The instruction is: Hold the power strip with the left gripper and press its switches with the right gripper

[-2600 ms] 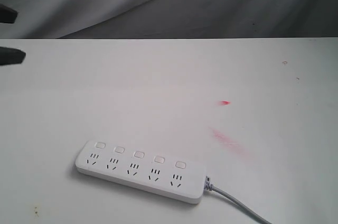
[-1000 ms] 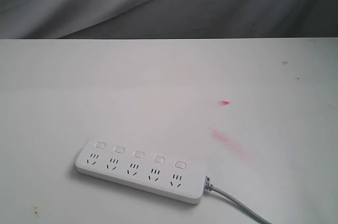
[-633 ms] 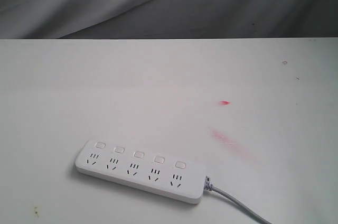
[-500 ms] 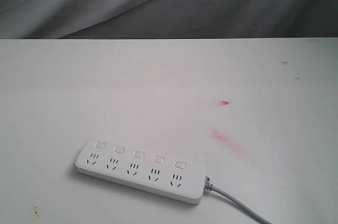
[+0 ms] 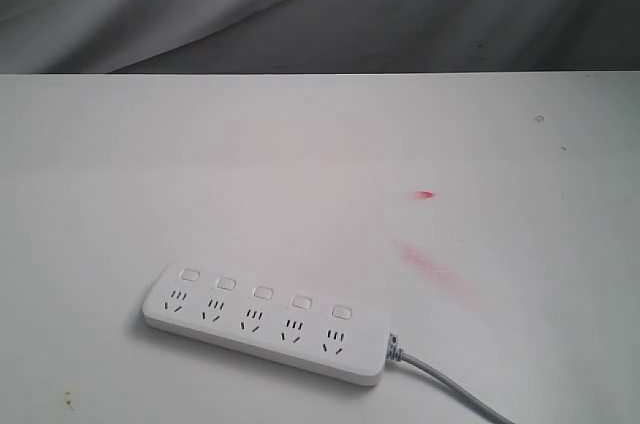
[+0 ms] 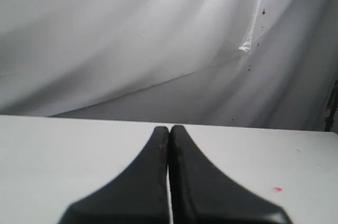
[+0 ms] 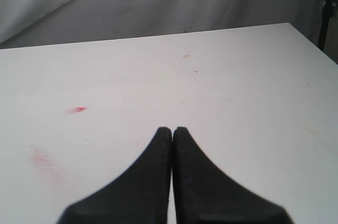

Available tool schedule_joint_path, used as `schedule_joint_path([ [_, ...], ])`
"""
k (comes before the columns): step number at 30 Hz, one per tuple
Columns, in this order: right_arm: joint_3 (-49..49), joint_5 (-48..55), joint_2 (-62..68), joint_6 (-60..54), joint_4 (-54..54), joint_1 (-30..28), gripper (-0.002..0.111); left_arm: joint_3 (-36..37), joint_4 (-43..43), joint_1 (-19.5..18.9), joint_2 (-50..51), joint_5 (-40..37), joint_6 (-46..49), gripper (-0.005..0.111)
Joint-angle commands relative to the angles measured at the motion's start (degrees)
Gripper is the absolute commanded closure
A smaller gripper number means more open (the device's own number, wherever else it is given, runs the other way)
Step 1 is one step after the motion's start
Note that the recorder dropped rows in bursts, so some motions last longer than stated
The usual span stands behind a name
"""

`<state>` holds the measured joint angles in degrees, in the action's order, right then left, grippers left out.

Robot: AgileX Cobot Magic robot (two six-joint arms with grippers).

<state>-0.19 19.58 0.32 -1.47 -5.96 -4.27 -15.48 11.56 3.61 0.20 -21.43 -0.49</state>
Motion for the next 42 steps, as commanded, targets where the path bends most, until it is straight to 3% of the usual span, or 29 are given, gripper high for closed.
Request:
schedule_joint_path([
  [1, 0.19, -0.21, -0.32, 0.02, 0.42, -0.47, 0.108, 5.33, -0.2, 0.38, -0.2, 1.93, -2.05, 0.106],
  [10, 0.19, -0.21, -0.32, 0.02, 0.42, -0.47, 0.108, 15.3, -0.96, 0.38, -0.2, 1.93, -2.05, 0.106],
  [18, 0.19, -0.21, -0.32, 0.02, 0.42, -0.47, 0.108, 15.48, -9.25, 0.38, -0.2, 3.02, -1.8, 0.106],
  [42, 0.19, -0.21, -0.32, 0.02, 0.42, -0.47, 0.108, 15.48, -9.25, 0.38, -0.2, 3.14, -2.02, 0.106],
])
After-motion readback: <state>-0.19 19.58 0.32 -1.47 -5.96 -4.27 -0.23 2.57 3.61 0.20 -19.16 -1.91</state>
